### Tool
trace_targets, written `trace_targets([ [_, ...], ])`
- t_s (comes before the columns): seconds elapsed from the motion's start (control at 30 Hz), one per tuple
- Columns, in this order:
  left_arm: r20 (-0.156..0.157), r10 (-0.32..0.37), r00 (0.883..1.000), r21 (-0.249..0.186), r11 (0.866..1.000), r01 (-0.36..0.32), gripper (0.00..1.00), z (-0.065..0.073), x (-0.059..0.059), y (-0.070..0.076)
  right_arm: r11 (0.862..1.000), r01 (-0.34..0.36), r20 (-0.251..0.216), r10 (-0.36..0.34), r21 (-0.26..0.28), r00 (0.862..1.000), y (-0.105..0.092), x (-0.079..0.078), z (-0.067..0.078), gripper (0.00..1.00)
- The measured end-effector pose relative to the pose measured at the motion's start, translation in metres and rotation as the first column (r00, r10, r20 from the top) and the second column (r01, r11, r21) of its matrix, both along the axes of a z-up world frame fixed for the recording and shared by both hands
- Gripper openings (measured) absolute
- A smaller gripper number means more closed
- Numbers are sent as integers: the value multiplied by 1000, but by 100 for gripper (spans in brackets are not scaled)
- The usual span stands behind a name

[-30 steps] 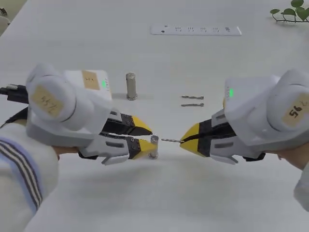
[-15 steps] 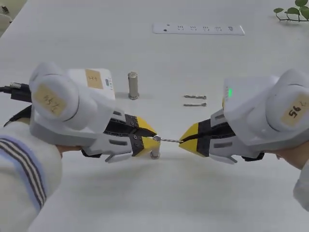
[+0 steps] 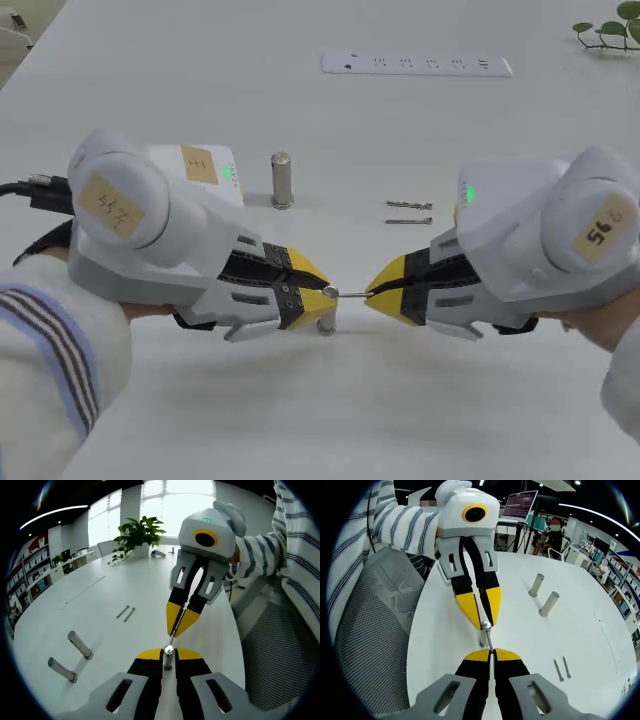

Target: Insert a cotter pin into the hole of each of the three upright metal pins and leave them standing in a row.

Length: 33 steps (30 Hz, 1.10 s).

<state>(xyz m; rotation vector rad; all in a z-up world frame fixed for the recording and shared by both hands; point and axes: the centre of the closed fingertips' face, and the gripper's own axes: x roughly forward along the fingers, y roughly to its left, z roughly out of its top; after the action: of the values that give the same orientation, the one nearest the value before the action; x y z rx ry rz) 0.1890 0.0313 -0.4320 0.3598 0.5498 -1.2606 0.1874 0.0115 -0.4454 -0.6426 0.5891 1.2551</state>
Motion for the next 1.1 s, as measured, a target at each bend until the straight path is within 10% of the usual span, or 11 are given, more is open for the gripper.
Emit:
trace_targets([
  [1.1,-39,27,999,-35,999,-29,5,-1,1,-1,997,-75,16,75,11,997,18,0,-3,5],
])
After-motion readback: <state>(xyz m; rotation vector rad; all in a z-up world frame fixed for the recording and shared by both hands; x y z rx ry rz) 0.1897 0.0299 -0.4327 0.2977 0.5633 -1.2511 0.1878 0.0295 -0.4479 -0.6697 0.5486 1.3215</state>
